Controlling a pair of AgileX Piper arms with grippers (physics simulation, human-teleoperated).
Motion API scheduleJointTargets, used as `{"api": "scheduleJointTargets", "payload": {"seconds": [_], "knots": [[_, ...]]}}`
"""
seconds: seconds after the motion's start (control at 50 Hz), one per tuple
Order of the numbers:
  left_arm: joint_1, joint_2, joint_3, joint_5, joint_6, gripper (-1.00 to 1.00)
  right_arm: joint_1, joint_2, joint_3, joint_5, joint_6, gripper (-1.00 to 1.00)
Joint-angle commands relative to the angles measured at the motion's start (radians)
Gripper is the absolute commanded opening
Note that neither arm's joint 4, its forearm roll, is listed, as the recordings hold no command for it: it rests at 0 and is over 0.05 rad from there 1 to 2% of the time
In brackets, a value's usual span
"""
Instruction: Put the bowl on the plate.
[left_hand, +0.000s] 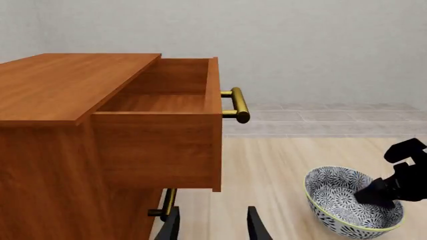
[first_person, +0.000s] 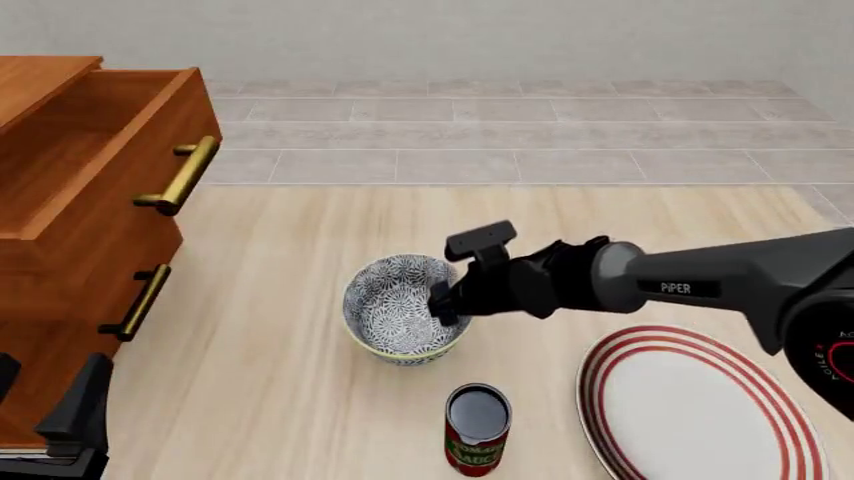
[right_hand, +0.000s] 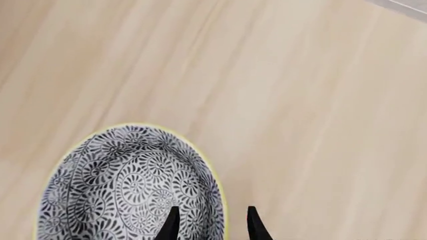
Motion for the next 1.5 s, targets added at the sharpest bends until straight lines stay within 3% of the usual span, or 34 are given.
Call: {"api": "scheduleJointTargets", "payload": {"seconds": [0.02, 0.36, 0.38, 0.6, 0.64, 0.66, 1.5], "knots": [[0.000, 0.000, 0.000, 0.000, 0.000, 1.00, 0.004, 0.022, 0.019, -0.026, 0.014, 1.00], [0.000, 0.000, 0.000, 0.000, 0.000, 1.00, -0.001, 0.040, 0.034, -0.044, 0.025, 1.00], [0.000, 0.000, 0.000, 0.000, 0.000, 1.00, -0.001, 0.039, 0.033, -0.042, 0.025, -1.00], [0.000, 0.000, 0.000, 0.000, 0.000, 1.00, 0.000, 0.034, 0.036, -0.045, 0.024, -1.00], [0.000, 0.000, 0.000, 0.000, 0.000, 1.00, 0.013, 0.025, 0.047, -0.056, 0.060, -1.00], [0.000, 0.000, 0.000, 0.000, 0.000, 1.00, -0.003, 0.028, 0.033, -0.046, 0.027, -1.00], [0.000, 0.000, 0.000, 0.000, 0.000, 1.00, -0.051, -0.131, -0.083, 0.059, -0.003, -1.00]]}}
